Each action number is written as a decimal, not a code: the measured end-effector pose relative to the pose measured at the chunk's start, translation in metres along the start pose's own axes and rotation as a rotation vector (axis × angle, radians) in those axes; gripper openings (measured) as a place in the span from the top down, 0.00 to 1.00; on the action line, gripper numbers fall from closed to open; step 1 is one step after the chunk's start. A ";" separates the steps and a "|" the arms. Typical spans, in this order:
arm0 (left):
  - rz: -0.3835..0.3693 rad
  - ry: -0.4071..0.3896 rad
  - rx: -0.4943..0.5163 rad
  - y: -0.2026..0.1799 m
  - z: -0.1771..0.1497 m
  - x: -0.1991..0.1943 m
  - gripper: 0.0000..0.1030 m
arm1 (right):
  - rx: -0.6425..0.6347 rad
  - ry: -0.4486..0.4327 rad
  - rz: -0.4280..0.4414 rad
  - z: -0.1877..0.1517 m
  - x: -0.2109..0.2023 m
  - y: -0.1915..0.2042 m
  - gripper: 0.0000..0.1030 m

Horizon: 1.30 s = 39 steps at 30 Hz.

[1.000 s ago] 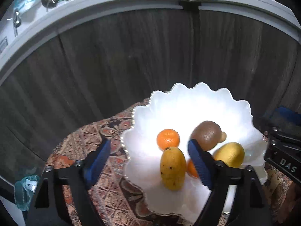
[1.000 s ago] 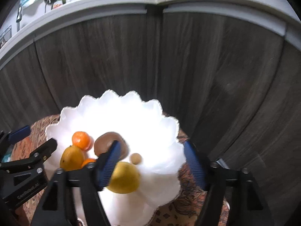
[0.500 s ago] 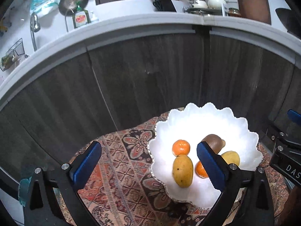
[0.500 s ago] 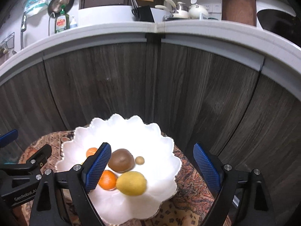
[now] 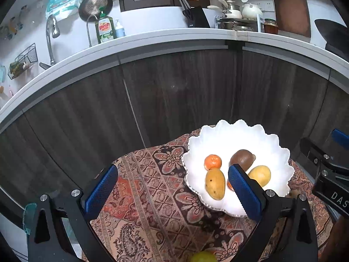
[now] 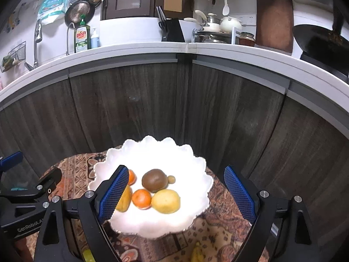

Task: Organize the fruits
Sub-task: 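Withdraw both tools from the bowl toward the dark plums, then close the right tool on a dark red plum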

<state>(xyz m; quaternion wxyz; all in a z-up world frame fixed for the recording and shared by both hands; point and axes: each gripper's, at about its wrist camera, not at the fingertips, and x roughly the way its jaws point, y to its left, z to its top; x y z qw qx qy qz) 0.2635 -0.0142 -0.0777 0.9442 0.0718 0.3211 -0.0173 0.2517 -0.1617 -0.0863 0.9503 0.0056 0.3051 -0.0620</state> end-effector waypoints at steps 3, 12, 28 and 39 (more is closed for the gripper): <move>0.002 0.005 0.004 0.004 -0.008 -0.005 0.00 | 0.005 0.013 0.007 -0.008 -0.005 0.003 0.13; 0.023 0.041 -0.004 0.020 -0.051 -0.013 0.00 | 0.006 0.078 0.035 -0.047 -0.006 0.019 0.13; 0.007 0.172 0.022 0.028 -0.131 0.022 0.00 | -0.032 0.282 0.047 -0.140 0.031 0.048 0.22; -0.010 0.205 -0.010 0.035 -0.150 0.035 0.00 | -0.060 0.355 0.047 -0.168 0.047 0.061 0.35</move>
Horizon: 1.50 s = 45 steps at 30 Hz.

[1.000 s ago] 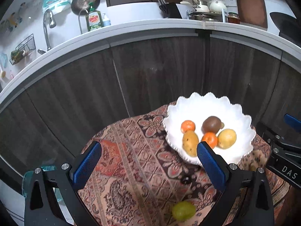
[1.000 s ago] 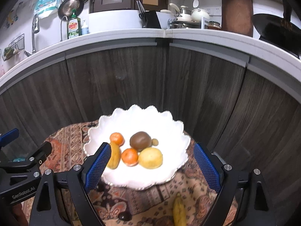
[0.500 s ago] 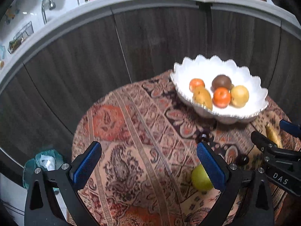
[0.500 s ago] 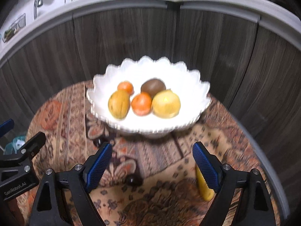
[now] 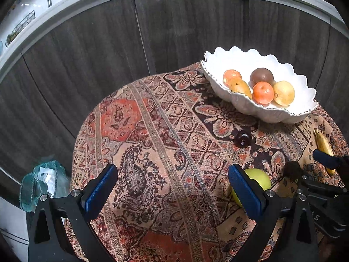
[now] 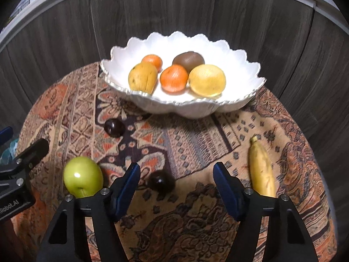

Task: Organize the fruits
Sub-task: 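Close the right tool on a dark red plum, then close the left tool on the second dark red plum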

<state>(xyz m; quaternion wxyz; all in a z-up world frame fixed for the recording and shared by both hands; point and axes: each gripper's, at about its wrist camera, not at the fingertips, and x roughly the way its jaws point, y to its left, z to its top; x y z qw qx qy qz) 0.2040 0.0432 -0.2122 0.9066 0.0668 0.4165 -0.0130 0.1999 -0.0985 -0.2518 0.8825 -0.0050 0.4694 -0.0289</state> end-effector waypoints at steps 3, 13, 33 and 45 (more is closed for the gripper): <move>0.001 0.001 -0.002 0.002 -0.001 0.002 0.00 | -0.006 0.019 0.005 -0.004 0.007 0.004 0.41; -0.009 0.010 -0.003 0.001 -0.005 0.005 0.00 | 0.006 0.047 0.018 -0.011 0.017 0.004 0.52; -0.074 -0.015 0.003 -0.012 0.013 0.001 0.00 | 0.001 -0.028 0.035 0.012 -0.010 -0.005 0.71; -0.212 0.037 0.142 -0.068 0.038 0.031 0.14 | 0.082 -0.094 -0.017 0.044 -0.028 -0.049 0.71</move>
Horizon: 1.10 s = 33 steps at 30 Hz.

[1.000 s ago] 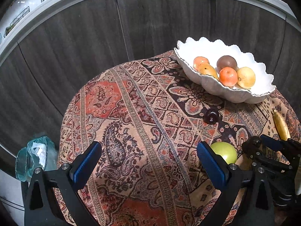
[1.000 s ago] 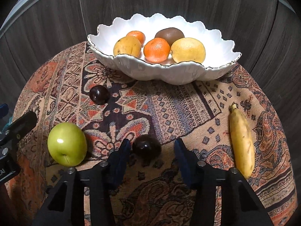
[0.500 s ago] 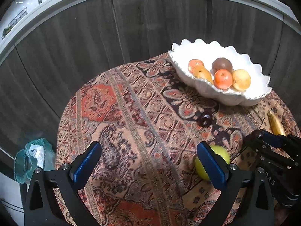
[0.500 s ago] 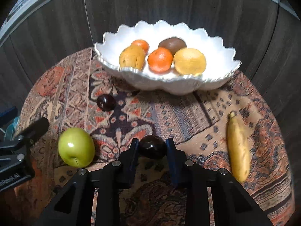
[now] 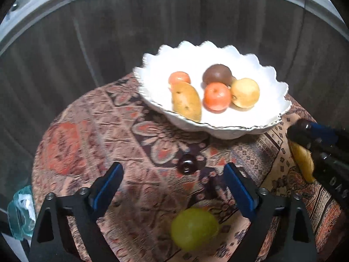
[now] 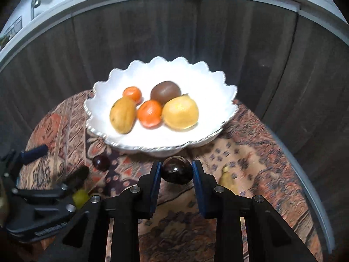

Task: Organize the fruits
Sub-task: 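Close the left tool on the second dark red plum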

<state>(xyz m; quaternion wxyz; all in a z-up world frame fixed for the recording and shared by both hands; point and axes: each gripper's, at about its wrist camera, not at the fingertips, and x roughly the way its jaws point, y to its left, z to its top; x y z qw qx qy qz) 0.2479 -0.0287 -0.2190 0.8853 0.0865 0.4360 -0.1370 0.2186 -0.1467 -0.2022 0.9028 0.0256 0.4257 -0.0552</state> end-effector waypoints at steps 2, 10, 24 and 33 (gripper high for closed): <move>-0.024 0.023 0.005 -0.004 0.002 0.009 0.27 | 0.003 0.001 -0.006 0.003 0.002 -0.002 0.71; -0.034 0.067 0.011 -0.009 0.004 0.030 0.35 | 0.027 0.023 0.003 0.001 0.016 -0.007 0.71; -0.055 0.115 0.019 -0.012 0.001 0.052 0.73 | 0.038 0.052 0.004 -0.004 0.032 -0.005 0.71; -0.055 0.103 -0.003 -0.008 0.003 0.043 0.73 | 0.036 0.047 0.007 -0.003 0.030 -0.006 0.71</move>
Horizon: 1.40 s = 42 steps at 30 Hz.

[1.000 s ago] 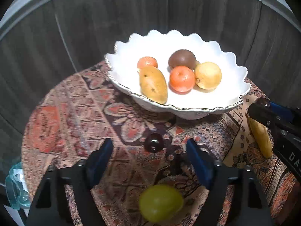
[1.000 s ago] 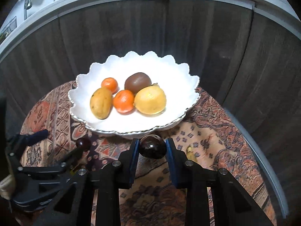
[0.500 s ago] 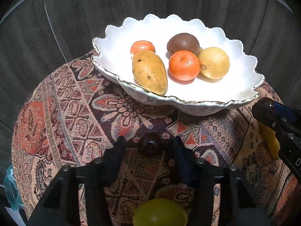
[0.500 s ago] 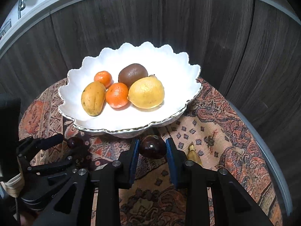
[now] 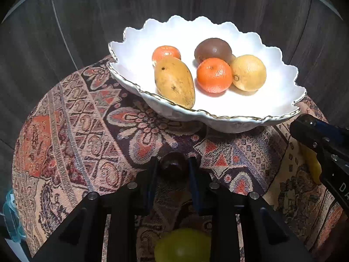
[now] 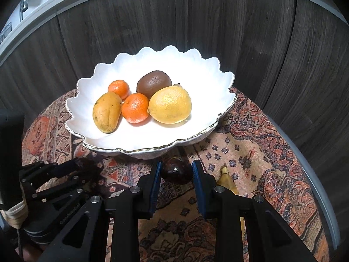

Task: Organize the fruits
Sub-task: 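Close the left tool on the second dark red plum, then carry both dark plums over the white bowl with both tools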

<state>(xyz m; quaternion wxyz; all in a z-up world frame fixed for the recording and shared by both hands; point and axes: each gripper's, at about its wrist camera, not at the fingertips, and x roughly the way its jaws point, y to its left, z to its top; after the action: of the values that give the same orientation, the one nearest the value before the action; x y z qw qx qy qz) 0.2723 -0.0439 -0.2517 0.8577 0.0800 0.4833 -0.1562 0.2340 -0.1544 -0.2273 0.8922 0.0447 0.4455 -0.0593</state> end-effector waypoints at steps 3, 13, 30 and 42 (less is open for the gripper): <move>0.006 -0.014 -0.006 0.001 0.000 -0.011 0.73 | 0.001 -0.009 0.004 0.002 -0.005 0.000 0.71; 0.016 -0.080 -0.008 0.001 0.018 -0.056 0.73 | 0.006 -0.074 0.029 0.019 -0.038 -0.002 0.71; -0.048 -0.138 -0.034 -0.011 0.083 -0.053 0.73 | -0.027 -0.103 0.094 0.079 -0.040 -0.016 0.71; -0.054 -0.079 -0.029 -0.007 0.078 -0.022 0.73 | -0.044 0.005 0.135 0.075 0.001 -0.009 0.71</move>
<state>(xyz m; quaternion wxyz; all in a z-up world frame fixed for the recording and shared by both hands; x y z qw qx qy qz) 0.3220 -0.0692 -0.1923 0.8727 0.0483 0.4531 -0.1754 0.2921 -0.1728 -0.1834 0.8938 0.0550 0.4449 0.0112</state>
